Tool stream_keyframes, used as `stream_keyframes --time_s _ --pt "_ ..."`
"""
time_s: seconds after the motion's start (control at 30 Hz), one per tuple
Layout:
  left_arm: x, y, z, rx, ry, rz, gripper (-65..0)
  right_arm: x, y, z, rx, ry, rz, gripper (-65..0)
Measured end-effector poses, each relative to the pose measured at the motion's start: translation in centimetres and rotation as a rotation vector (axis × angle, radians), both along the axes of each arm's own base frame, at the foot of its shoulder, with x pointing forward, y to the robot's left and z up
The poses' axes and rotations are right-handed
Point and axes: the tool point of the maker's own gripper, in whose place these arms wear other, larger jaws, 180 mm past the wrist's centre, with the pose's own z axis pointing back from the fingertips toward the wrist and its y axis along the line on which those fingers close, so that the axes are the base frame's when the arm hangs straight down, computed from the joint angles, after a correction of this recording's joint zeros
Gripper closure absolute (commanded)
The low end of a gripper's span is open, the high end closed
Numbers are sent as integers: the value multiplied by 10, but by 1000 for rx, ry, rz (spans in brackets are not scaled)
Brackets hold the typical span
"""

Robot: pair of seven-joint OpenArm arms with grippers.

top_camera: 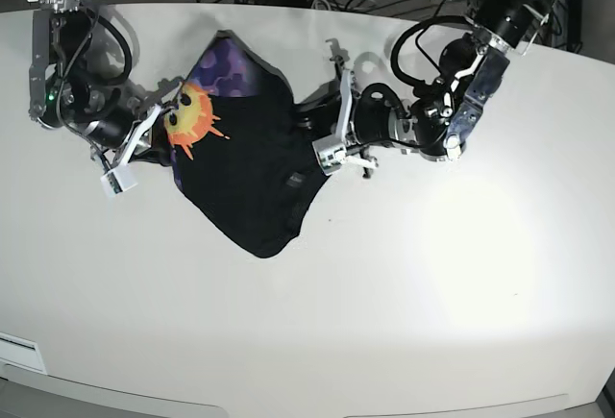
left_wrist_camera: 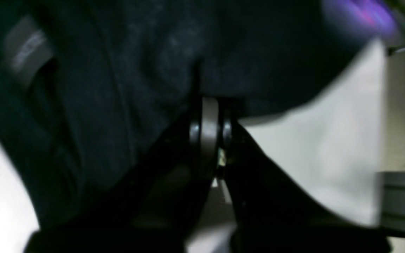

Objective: Fold the T-shirt properly
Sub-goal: 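Press and square the flipped bundle with both grippers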

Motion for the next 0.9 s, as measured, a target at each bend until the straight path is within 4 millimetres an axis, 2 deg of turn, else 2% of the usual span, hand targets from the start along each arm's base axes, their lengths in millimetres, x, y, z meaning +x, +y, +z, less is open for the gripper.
stream_keyframes --time_s 0.13,0.27,0.33,0.5,0.6,0.77,0.83,0.9 --pt "37 15 -1 -13 -78 65 0 -28 4 15 -25 -8 -17 0" --pt "70 23 -6 -112 -70 179 0 -58 25 28 36 -28 -49 0" --pt "80 24 -9 -132 -51 214 0 -67 27 26 34 -21 -72 0" --pt "98 24 -6 -120 -75 224 0 -77 26 17 45 7 -147 0" --pt "105 25 -1 -86 -94 209 0 -70 34 27 100 -49 -163 0" --pt "108 32 10 89 -100 141 0 -33 35 64 126 -209 -157 0" --pt "102 30 21 137 -101 110 0 -26 35 69 126 -233 -156 0" --pt "92 21 42 96 -104 67 0 -21 35 72 122 -247 -154 0"
